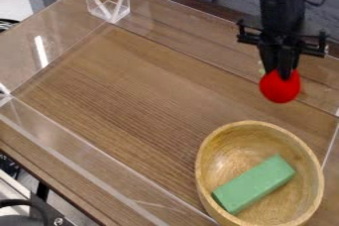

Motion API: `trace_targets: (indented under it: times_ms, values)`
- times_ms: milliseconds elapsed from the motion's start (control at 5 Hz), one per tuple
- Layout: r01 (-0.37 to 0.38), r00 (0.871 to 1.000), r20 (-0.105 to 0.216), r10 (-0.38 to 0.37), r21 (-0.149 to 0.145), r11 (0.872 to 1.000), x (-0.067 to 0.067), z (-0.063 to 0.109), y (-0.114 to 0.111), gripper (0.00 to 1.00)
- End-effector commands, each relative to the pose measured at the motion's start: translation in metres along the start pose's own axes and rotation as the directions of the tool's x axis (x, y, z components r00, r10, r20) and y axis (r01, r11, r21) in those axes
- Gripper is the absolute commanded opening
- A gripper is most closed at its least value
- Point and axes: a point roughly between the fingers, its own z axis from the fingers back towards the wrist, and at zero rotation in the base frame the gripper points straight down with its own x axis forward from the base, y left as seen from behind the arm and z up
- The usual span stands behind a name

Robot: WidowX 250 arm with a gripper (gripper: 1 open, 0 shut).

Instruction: Move the red fruit to the right

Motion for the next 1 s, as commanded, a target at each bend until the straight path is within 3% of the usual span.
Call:
trace_targets:
  times_ms: [0, 400, 600, 800]
  values:
    - [0.017, 0.999, 0.042, -0.017, -0.002, 1.000, 0.009, -0.004, -0.002, 0.00]
    - [0.041, 0.999, 0.021, -0.041, 0.003, 0.999, 0.007, -0.037, -0.001, 0.00]
    - [0.047, 0.999, 0.010, -0.048, 0.005, 0.999, 0.007, -0.046, -0.003, 1.00]
    - [0.044, 0.999, 0.000, -0.044, 0.006, 0.999, 0.012, -0.044, 0.013, 1.00]
